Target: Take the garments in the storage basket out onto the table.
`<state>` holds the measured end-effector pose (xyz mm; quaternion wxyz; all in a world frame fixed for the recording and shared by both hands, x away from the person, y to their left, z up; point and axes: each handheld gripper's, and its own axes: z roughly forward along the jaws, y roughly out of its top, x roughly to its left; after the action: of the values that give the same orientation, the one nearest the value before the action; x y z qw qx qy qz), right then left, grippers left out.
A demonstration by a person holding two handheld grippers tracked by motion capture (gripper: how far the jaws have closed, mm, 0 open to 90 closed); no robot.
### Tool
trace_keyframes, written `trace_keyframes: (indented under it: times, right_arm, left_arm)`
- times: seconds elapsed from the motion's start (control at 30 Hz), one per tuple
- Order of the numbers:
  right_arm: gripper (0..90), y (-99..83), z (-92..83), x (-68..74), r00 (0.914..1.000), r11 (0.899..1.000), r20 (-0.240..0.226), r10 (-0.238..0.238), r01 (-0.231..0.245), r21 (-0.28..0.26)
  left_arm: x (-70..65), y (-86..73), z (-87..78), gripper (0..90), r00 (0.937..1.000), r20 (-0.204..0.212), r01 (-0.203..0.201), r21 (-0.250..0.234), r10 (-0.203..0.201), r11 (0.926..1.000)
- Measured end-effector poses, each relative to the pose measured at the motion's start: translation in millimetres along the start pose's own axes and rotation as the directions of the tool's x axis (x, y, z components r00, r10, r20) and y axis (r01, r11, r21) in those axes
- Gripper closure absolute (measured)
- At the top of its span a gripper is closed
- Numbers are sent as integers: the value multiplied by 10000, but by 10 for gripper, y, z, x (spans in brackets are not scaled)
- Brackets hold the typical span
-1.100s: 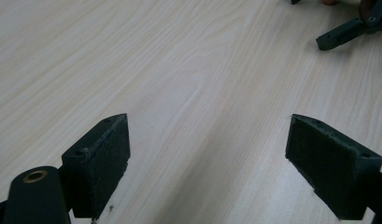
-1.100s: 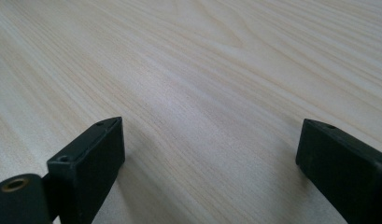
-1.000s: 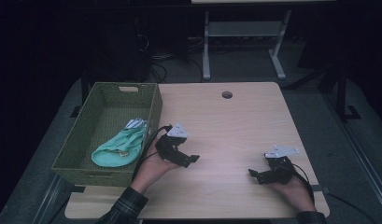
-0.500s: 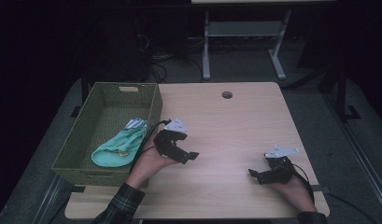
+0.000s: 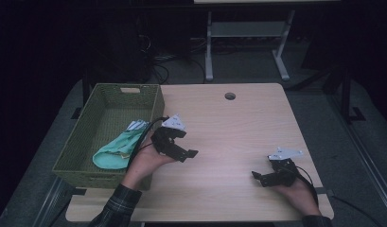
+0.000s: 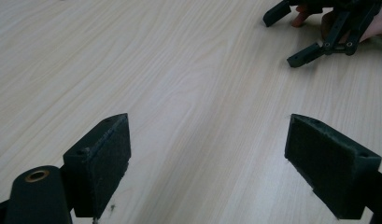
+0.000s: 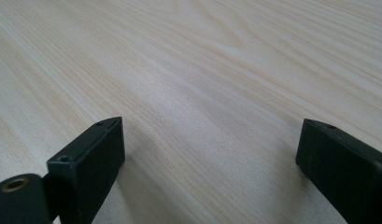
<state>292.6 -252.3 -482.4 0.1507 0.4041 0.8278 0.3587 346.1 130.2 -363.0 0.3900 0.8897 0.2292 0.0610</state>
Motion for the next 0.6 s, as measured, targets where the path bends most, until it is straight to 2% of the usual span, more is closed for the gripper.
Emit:
trace_keyframes:
  times: [0.17,0.23,0.27,0.6]
  right_arm:
    - [77,0,1,-1,10000,10000,2,-10,10,-6]
    - [77,0,0,0,10000,10000,2,-7,7,-4]
    - [77,0,0,0,10000,10000,1,-9,9,-6]
    - [77,-5,-2,3,10000,10000,8,-73,73,-20]
  left_arm:
    - [61,-22,-103,139,9999,-147,65,62,-64,10000]
    - [70,-31,-125,139,9996,-179,228,-50,-229,9997]
    - [86,-29,-142,139,9998,-187,115,-7,-115,9999]
    - [141,-56,-218,139,9991,-294,290,-124,-293,9995]
